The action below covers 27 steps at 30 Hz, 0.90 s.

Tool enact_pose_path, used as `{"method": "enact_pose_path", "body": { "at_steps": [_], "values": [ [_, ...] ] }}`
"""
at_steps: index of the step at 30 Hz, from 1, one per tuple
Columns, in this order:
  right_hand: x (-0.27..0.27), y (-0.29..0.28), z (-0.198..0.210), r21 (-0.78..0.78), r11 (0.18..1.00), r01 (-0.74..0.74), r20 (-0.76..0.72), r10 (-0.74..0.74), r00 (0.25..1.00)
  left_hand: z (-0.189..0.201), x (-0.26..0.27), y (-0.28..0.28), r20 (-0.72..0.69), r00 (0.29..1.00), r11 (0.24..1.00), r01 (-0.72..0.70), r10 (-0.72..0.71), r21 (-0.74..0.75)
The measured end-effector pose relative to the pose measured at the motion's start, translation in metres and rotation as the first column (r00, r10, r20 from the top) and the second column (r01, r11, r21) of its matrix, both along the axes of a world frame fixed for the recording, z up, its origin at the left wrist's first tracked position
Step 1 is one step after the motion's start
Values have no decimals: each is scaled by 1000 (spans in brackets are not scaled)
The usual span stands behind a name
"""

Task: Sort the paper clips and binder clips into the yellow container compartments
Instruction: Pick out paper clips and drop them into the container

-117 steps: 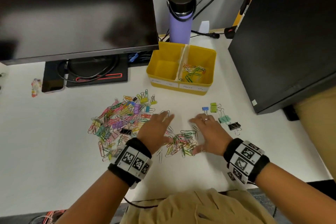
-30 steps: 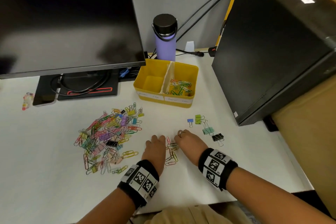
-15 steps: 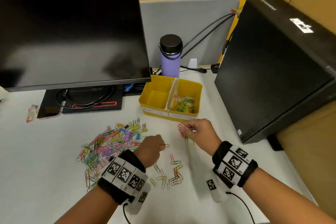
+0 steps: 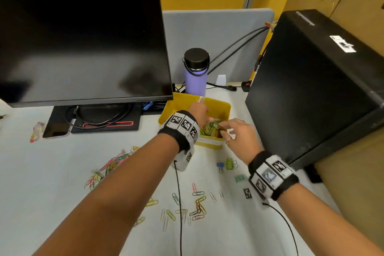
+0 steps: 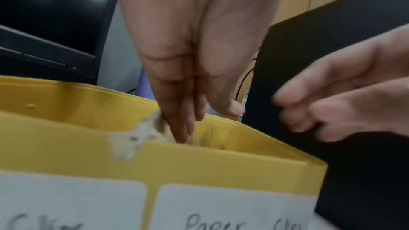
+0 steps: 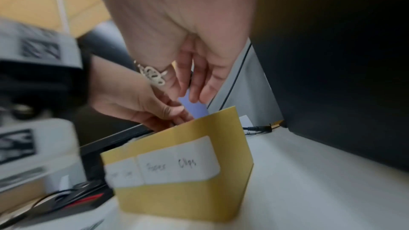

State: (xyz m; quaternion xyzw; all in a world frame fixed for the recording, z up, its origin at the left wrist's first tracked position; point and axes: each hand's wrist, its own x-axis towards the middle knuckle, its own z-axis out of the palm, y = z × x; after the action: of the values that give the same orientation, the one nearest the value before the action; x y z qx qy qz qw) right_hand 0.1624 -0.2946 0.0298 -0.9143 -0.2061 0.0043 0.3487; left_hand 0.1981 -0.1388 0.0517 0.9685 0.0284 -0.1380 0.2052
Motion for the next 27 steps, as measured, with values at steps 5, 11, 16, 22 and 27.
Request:
{"method": "enact_pose_path", "body": {
  "at_steps": [5,11,16,22,27],
  "values": [
    [-62,-26,-30,-85,979,-185,-179,168,969,3,-42,13,235,962,979,171,-142,-108],
    [-124,-34,-71,-253,923,-291,-323,203,924,-53,-139,20,-72,905,908,418,-419,-25],
    [-140,-25,-91,-402,880,-253,-214,179,960,-99,-201,29,-227,826,825,551,-516,128],
    [-146,0,-74,-294,892,-343,-447,189,874,-102,-241,50,-207,917,932,358,-340,53],
    [-151,24,-82,-377,801,-465,-433,291,853,-107,-247,53,-140,958,964,261,-250,60]
  ]
}}
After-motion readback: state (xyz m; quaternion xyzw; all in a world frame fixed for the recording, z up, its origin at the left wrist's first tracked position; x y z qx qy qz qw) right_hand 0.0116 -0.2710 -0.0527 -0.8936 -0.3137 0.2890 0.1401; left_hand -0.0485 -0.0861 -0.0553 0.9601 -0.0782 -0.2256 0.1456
